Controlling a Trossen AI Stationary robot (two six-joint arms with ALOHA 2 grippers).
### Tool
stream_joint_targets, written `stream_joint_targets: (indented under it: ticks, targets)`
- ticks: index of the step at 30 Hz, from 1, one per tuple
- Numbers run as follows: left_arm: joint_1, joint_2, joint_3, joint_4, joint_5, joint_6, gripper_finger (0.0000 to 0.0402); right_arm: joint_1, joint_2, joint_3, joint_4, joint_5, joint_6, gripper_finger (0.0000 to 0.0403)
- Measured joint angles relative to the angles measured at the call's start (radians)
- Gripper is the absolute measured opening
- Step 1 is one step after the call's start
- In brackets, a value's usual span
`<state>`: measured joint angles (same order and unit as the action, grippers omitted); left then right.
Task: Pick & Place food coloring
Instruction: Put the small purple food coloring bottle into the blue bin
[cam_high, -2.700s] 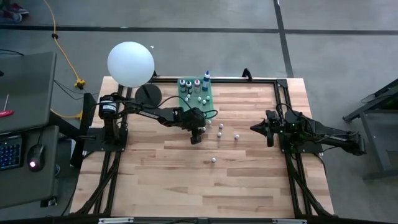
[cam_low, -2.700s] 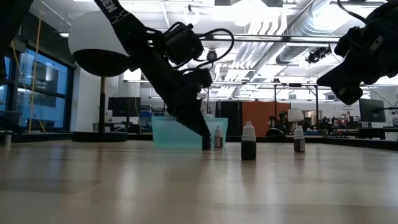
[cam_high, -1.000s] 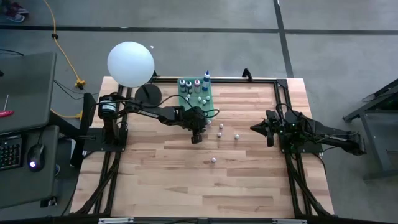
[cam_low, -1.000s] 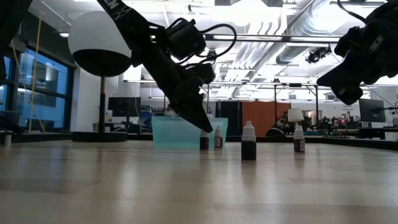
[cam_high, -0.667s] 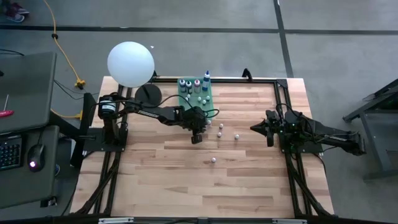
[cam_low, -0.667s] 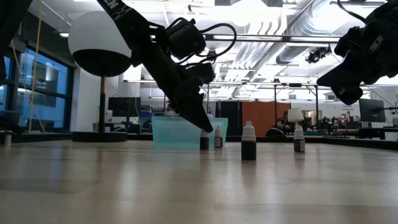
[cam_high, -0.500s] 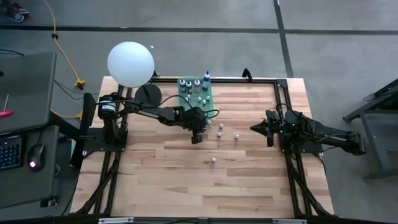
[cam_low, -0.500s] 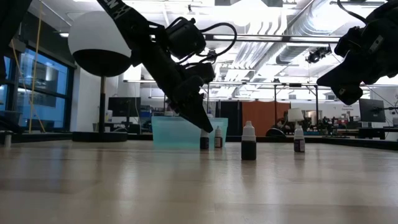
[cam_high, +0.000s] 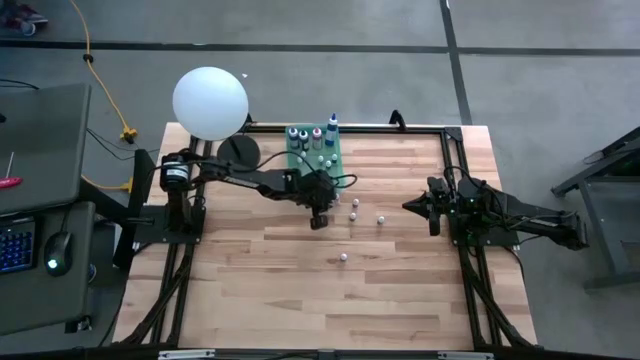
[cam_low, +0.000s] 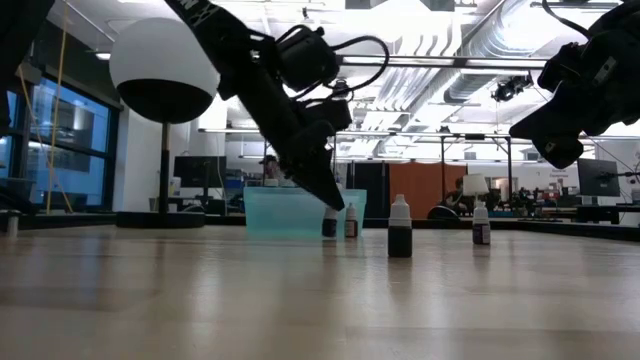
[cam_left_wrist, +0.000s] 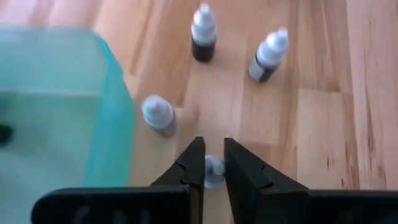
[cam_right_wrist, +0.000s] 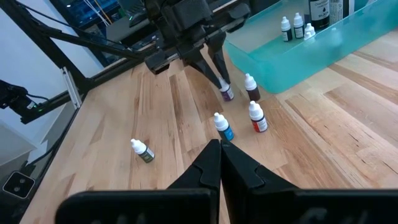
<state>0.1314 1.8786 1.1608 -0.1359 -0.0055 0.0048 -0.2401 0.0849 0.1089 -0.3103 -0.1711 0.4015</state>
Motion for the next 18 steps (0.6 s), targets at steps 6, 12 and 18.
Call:
stream_joint_targets:
  ticks: [6, 12, 18]
  targets:
    - [0.000, -0.002, 0.060, -0.085, -0.023, 0.017, 0.0016, 0.000, 0.000, 0.000, 0.000, 0.000, -0.001, 0.0000]
    - [0.000, -0.002, 0.069, -0.103, -0.011, 0.017, 0.0008, 0.000, 0.000, 0.000, 0.000, 0.000, -0.001, 0.0000]
    - [0.000, -0.003, 0.069, -0.101, -0.011, 0.016, 0.0002, 0.000, 0.000, 0.000, 0.000, 0.000, 0.000, 0.0000]
